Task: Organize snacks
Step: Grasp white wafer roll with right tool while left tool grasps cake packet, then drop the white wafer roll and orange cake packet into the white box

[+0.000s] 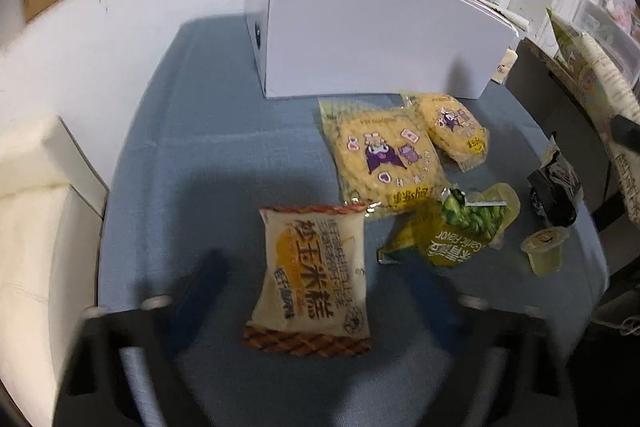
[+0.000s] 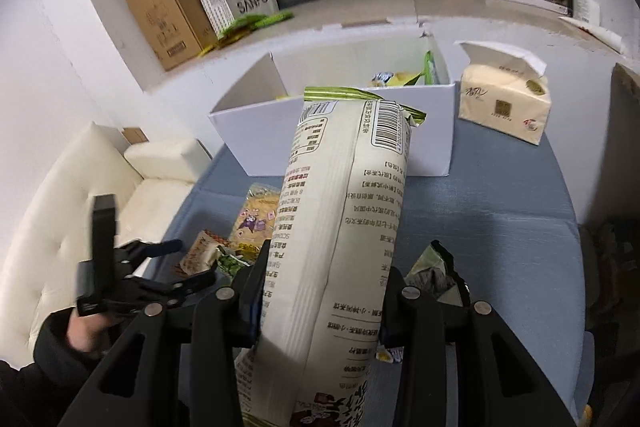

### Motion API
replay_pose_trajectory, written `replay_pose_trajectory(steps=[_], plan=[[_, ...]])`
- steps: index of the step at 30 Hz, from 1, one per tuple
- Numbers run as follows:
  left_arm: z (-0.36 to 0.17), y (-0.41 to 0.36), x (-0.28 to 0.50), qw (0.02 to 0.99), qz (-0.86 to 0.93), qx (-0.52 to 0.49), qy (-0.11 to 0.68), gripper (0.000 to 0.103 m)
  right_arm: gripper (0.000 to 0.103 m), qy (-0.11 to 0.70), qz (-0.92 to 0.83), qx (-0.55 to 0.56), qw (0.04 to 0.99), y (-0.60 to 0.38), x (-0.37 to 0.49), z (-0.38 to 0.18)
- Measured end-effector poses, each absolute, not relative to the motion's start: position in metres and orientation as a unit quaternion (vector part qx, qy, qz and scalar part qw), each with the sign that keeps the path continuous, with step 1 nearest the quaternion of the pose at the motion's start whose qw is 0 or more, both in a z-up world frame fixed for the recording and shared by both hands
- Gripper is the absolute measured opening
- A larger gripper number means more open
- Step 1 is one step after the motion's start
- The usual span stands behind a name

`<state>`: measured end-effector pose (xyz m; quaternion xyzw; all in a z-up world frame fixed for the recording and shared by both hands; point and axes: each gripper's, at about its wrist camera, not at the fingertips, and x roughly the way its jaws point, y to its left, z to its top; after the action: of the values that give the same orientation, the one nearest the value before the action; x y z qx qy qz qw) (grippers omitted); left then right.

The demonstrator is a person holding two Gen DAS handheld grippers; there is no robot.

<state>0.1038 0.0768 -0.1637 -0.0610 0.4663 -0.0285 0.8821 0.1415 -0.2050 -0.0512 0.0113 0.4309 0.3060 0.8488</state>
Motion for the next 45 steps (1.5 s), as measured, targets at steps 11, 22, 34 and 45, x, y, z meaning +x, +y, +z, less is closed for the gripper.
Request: replay_pose_trajectory(steps=[11,22,34,45], plan=[[-0.126,0.087,0.081,0.908,-0.04,-0.089,0.408,0.049,0.044,0.419,0.308,0.04,0.853,-0.22,0.143,-0.052],[-0.03,0.08,0.126,0.941,-0.091,-0.111,0.308,0.049,0.044,0.398,0.314,0.034,0.861,-0.207,0.184,-0.025],[0.008,0.08,0.283,0.948,-0.083,-0.1,0.291,0.049,0.044,0.404,0.309,0.012,0.861,-0.148,0.326,-0.003],[-0.021,0.078,0.332,0.932,-0.063,-0.112,0.338,0.103,0.103,0.426,0.254,-0.004,0.868,-0.139,0.387,-0.019]])
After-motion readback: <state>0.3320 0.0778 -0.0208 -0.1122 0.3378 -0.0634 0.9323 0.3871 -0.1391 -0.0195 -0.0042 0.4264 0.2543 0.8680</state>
